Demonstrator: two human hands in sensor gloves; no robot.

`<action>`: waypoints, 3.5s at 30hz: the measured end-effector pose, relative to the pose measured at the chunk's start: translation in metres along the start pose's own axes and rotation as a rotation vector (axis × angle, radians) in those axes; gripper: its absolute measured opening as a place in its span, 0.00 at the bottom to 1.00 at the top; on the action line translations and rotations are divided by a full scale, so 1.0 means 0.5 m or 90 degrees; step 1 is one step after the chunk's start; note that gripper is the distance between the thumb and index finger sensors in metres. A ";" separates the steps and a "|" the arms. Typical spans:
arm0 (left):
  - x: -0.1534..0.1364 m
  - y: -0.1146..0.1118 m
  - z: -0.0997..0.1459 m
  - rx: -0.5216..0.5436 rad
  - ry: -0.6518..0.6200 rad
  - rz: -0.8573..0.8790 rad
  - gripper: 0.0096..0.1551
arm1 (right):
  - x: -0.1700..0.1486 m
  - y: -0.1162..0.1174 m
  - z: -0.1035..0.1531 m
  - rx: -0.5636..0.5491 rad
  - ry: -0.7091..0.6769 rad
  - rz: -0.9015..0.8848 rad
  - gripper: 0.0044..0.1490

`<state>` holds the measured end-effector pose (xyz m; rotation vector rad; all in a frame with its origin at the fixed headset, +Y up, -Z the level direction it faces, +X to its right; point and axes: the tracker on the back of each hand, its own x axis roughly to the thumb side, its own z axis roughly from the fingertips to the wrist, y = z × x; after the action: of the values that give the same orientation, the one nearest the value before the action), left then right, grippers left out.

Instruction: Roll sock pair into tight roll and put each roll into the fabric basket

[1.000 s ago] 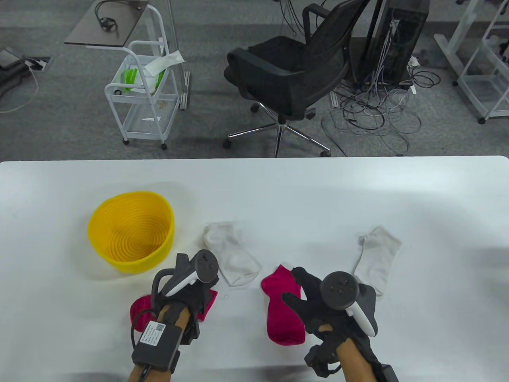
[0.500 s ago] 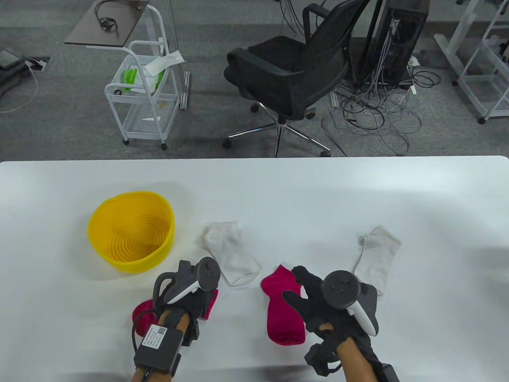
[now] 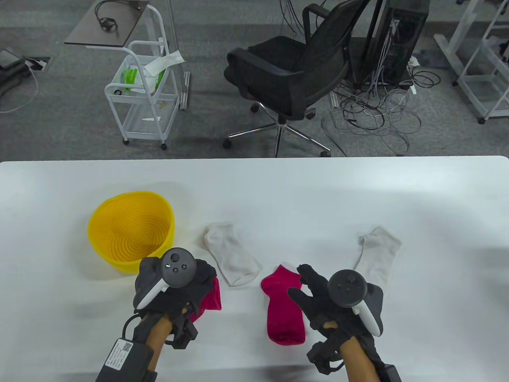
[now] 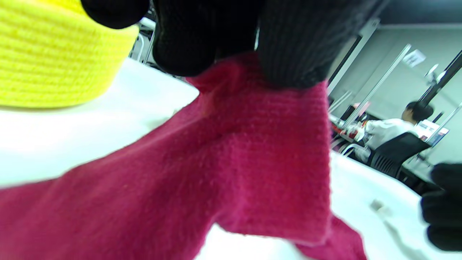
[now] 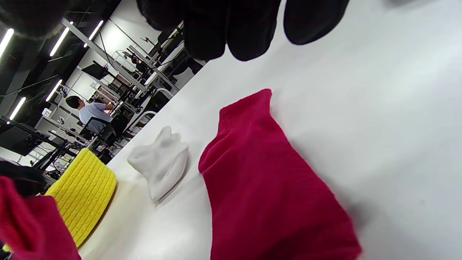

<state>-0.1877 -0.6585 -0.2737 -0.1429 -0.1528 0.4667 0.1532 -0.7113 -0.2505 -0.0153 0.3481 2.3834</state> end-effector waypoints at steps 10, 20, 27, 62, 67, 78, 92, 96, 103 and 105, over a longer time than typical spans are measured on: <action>0.101 0.036 0.057 0.092 -0.054 0.020 0.24 | -0.017 -0.016 -0.002 -0.021 0.014 -0.028 0.53; 0.226 -0.002 0.070 0.123 -0.065 -0.042 0.23 | -0.035 -0.037 -0.002 -0.055 0.031 -0.057 0.53; 0.264 -0.011 0.067 0.151 -0.032 0.034 0.23 | -0.049 -0.049 -0.003 -0.083 0.055 -0.086 0.52; 0.297 -0.094 0.005 0.071 0.049 0.089 0.23 | -0.065 -0.063 -0.007 -0.088 0.080 -0.124 0.52; 0.287 -0.109 -0.018 0.047 0.069 0.084 0.23 | -0.066 -0.064 -0.007 -0.089 0.080 -0.128 0.52; 0.261 -0.156 -0.076 -0.002 0.086 0.075 0.22 | -0.067 -0.065 -0.008 -0.083 0.087 -0.131 0.52; 0.222 -0.202 -0.139 -0.079 0.124 0.118 0.21 | -0.068 -0.063 -0.012 -0.071 0.094 -0.128 0.52; 0.215 -0.215 -0.152 -0.101 0.130 0.134 0.21 | -0.068 -0.063 -0.012 -0.071 0.096 -0.127 0.52; 0.212 -0.229 -0.172 -0.117 0.137 0.141 0.21 | -0.069 -0.062 -0.012 -0.069 0.098 -0.127 0.52; 0.211 -0.232 -0.176 -0.117 0.144 0.128 0.21 | -0.069 -0.062 -0.013 -0.068 0.099 -0.127 0.52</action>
<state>-0.0285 -0.7218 -0.3282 -0.3916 0.0420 0.6322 0.1987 -0.7137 -0.2606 -0.2732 0.2774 2.2044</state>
